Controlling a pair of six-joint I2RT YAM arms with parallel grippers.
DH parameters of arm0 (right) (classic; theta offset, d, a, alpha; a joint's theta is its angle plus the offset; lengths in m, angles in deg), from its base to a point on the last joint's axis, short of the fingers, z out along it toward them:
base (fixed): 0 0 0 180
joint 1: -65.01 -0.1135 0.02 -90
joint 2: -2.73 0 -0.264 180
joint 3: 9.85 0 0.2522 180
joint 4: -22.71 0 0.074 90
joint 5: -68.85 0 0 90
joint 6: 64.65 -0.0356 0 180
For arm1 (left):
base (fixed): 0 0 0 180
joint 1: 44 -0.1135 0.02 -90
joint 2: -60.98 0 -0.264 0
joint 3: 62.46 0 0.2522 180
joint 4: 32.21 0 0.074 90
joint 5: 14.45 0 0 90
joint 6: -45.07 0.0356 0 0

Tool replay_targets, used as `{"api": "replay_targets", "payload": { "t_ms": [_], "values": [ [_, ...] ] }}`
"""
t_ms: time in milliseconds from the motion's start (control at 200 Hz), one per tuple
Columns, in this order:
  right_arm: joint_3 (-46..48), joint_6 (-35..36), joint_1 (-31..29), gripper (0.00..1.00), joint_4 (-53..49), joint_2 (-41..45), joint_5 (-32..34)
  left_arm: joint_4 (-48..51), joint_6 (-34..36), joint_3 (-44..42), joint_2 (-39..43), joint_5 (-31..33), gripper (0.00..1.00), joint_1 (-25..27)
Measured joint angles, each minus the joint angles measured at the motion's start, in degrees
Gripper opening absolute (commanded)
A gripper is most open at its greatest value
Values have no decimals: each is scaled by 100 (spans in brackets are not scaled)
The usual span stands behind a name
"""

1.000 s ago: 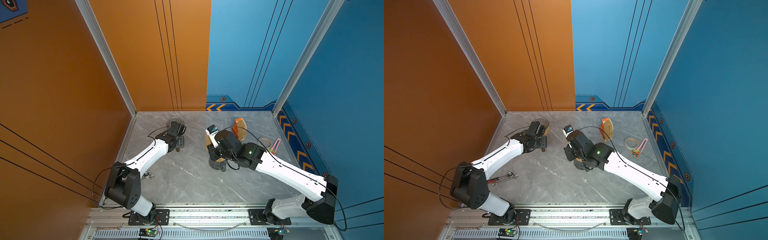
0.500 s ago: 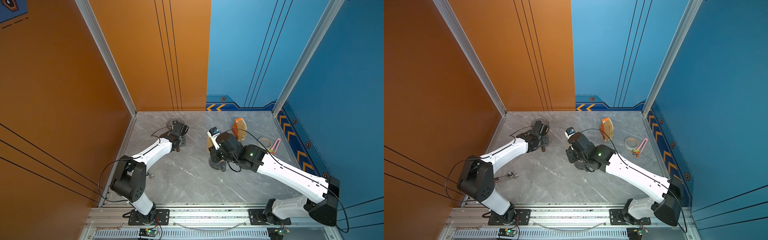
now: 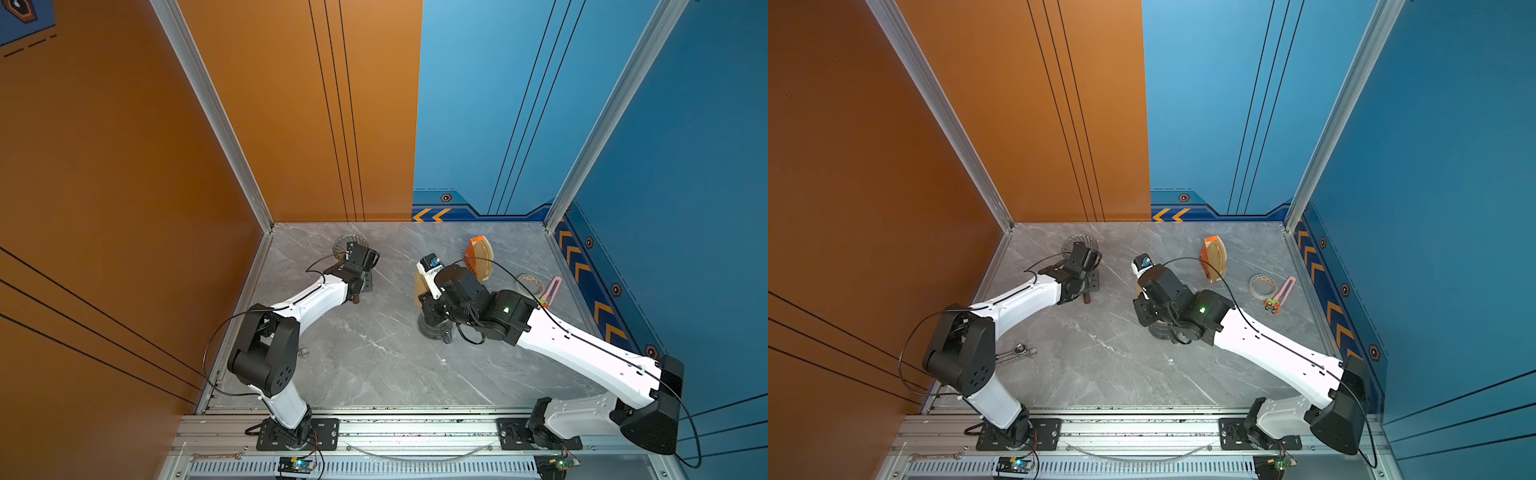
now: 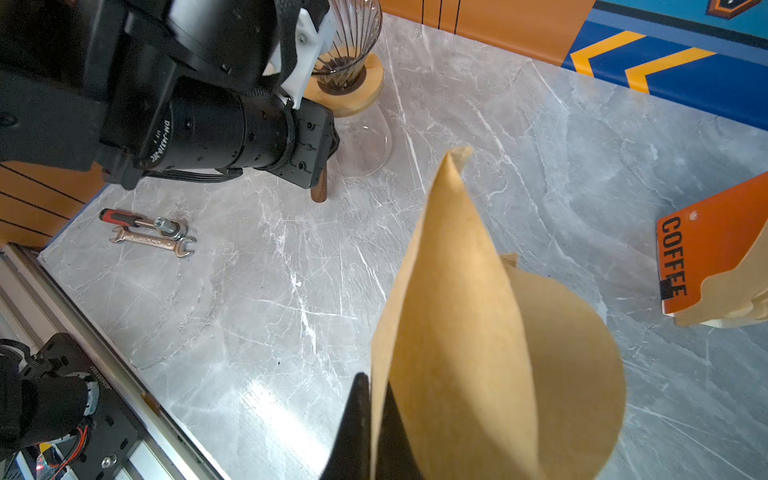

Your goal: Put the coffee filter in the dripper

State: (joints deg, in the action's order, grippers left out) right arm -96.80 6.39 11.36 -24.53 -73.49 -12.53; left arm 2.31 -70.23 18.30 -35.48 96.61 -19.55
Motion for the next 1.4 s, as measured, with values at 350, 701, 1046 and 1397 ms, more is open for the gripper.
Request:
{"api": "replay_targets", "payload": {
  "t_ms": [350,701,1046,1397],
  "values": [
    [26,-57,0,3,2,2,0,-28,48,2,-74,131,25,0],
    [127,-59,0,3,2,26,0,-7,92,2,-72,232,19,61],
    [197,-61,4,3,0,79,0,249,149,-68,197,258,19,459],
    [201,-59,39,3,-2,299,0,431,-164,-640,885,348,19,1154]
  ]
}}
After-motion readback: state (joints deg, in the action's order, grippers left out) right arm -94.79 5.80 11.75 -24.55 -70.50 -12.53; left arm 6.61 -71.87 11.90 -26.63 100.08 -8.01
